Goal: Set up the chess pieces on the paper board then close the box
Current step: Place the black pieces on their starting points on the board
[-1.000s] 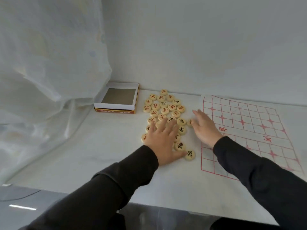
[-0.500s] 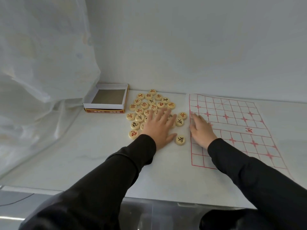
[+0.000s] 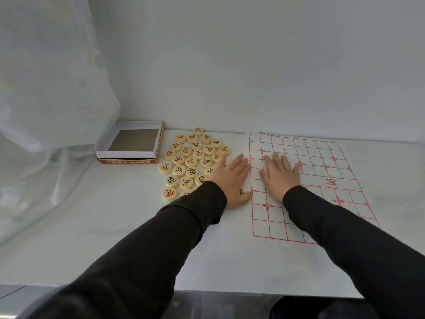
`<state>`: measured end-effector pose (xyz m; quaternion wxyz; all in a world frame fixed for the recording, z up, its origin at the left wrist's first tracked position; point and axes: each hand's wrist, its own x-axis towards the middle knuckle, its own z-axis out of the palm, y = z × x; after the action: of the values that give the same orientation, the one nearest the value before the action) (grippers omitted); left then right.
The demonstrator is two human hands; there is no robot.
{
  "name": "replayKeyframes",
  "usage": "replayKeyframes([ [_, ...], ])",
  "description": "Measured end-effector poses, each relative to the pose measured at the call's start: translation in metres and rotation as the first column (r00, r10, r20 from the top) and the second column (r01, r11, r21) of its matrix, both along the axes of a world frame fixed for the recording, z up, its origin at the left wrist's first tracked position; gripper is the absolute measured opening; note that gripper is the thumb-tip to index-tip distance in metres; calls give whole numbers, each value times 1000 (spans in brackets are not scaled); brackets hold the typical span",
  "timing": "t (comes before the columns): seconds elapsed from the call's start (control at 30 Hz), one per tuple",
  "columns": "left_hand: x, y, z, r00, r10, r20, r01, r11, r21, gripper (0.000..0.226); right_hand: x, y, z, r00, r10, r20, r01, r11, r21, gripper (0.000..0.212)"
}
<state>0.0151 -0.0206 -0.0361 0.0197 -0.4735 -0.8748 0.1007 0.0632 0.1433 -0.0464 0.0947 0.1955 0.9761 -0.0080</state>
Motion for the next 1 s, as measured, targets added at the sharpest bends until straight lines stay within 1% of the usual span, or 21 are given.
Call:
replayKeyframes([
  [0.13, -11, -3, 1, 998, 62, 6, -62, 998, -8, 76, 3, 0, -2, 999, 32, 4, -32, 999, 15, 59],
  [0.33, -16, -7, 5, 985, 166, -38, -168, 985, -44, 60, 4, -3, 1, 997, 72, 21, -72, 997, -1, 61],
  [0.43, -12, -10, 6, 981, 194, -2, -194, 981, -24, 58, 4, -8, 4, 998, 65, 6, -65, 997, -49, 60],
  [0.5, -8, -16, 7, 975, 222, 23, -222, 975, 3, 59, 4, -16, 9, 999, 20, -41, -25, 992, -126, 58],
  [0.57, -5, -23, 8, 968, 247, 47, -249, 968, 24, 59, 6, -28, 15, 992, -21, -125, -5, 979, -203, 55],
  [0.67, 2, -36, 8, 955, 286, 73, -290, 956, 44, 60, 13, -48, 21, 966, -61, -253, -22, 950, -313, 52],
  [0.73, 8, -43, 8, 943, 319, 91, -327, 941, 91, 61, 18, -59, 22, 957, -61, -284, -49, 929, -366, 50],
  [0.8, 14, -49, 7, 931, 348, 115, -361, 925, 123, 62, 19, -68, 21, 952, -28, -304, -97, 916, -388, 48],
  [0.9, 24, -58, 1, 912, 377, 161, -397, 910, 120, 66, 14, -78, 19, 946, 1, -324, -139, 905, -402, 50],
  [1.0, 26, -64, -5, 873, 422, 246, -468, 867, 170, 67, 5, -83, 18, 935, 55, -350, -177, 929, -327, 50],
])
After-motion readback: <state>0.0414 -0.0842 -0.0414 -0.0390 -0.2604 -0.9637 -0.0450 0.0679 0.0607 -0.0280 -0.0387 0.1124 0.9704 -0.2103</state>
